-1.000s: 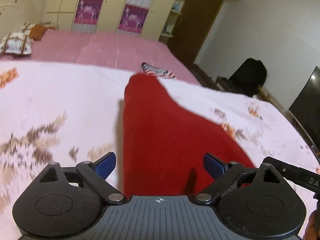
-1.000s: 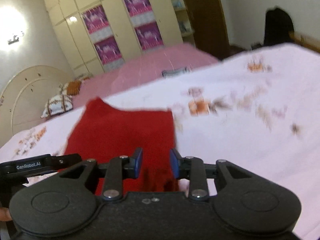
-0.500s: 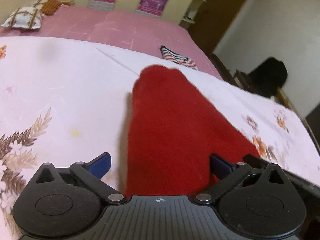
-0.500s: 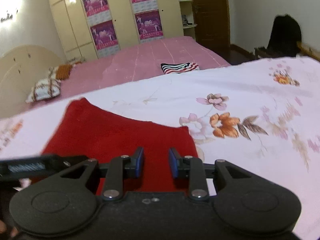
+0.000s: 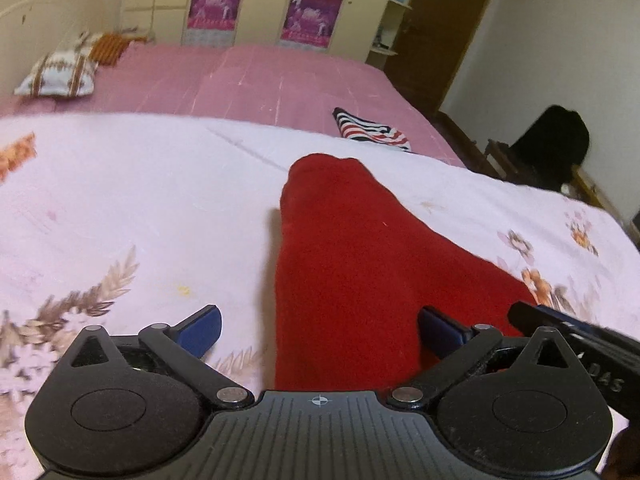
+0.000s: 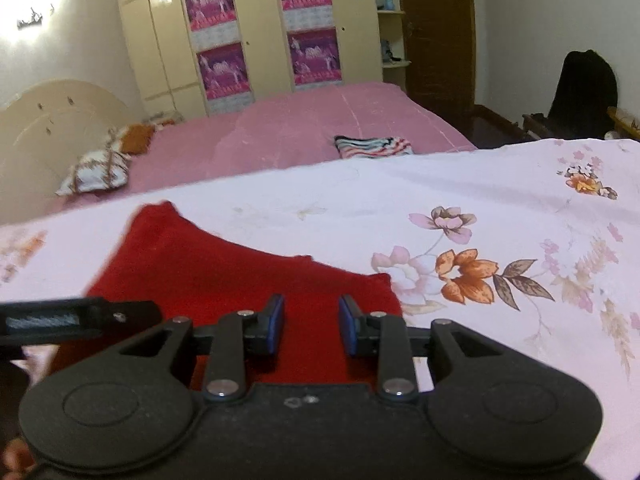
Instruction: Fold small clothes
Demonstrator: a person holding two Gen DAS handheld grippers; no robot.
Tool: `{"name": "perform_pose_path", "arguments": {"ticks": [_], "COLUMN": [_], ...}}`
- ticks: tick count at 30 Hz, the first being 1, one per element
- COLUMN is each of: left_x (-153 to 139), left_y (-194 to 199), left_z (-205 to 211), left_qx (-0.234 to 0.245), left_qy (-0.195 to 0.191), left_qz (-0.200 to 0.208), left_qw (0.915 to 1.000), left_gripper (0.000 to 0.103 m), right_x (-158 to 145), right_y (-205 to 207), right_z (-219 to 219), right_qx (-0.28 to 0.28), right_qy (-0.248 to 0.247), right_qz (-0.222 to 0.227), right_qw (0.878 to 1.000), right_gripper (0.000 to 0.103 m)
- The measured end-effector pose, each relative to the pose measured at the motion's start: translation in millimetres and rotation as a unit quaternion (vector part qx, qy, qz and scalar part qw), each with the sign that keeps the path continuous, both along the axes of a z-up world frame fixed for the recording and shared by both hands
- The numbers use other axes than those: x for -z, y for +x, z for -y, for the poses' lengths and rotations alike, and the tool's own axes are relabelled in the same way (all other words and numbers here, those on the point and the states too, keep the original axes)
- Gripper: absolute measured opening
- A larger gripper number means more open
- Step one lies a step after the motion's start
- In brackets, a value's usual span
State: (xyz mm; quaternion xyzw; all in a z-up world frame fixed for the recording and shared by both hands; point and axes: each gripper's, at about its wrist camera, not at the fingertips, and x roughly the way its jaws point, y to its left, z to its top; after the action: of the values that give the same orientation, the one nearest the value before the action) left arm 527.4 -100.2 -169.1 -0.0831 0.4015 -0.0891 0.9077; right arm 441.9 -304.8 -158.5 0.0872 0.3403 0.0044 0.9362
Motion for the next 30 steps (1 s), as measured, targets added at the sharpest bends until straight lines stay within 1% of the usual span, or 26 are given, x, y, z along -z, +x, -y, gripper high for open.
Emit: {"name": "perform_pose_path", "arguments": {"ticks": [6, 9, 11, 13, 15, 16, 18, 22, 25, 28, 30], "left_x": [-14, -15, -11, -9, -9, -11, -16, -22, -12, 6, 11], "left_y": [-41, -57, -65, -68, -71, -74, -81, -103, -119, -125, -127], "left_z": [1, 1, 1, 1, 3, 3, 2, 2, -1, -2, -4], "left_qx": [0.026, 0.031, 0.028, 0.029, 0.034, 0.036, 0.039, 0.054, 0.059, 0.059, 0.051], "left_qy": [0.022, 0.024, 0.022, 0.025, 0.035, 0.038, 0.040, 0.049, 0.047, 0.047, 0.037], "left_qz": [0.011, 0.011, 0.008, 0.006, 0.009, 0.009, 0.010, 0.020, 0.003, -0.021, -0.023], "left_qw": [0.9994, 0.9992, 0.9993, 0.9992, 0.9988, 0.9986, 0.9984, 0.9971, 0.9971, 0.9970, 0.9978], "left_gripper": [0.103, 0.103, 0.103, 0.103, 0.103, 0.103, 0.103, 0.103, 0.103, 0.103, 0.103], "right_x": [-20, -22, -17, -9, 3, 6, 3, -13, -14, -8, 5], "right_y": [-49, -72, -83, -89, -88, -89, -91, -107, -124, -136, -136], "right_z": [-5, -8, -10, -12, -11, -10, -12, -12, -13, -14, -16], "right_qx": [-0.011, -0.010, -0.015, -0.012, -0.007, -0.005, -0.004, -0.010, -0.012, -0.016, -0.013], "right_qy": [0.004, -0.005, -0.012, -0.026, -0.027, -0.027, -0.034, -0.019, -0.015, -0.017, -0.037], "right_qz": [0.019, 0.019, 0.014, 0.004, -0.018, -0.019, -0.017, 0.002, 0.005, -0.003, -0.029], "right_qw": [1.000, 1.000, 1.000, 1.000, 0.999, 0.999, 0.999, 1.000, 1.000, 1.000, 0.999], "right_gripper": [0.030, 0.031, 0.031, 0.032, 0.032, 0.032, 0.032, 0.033, 0.034, 0.035, 0.035]}}
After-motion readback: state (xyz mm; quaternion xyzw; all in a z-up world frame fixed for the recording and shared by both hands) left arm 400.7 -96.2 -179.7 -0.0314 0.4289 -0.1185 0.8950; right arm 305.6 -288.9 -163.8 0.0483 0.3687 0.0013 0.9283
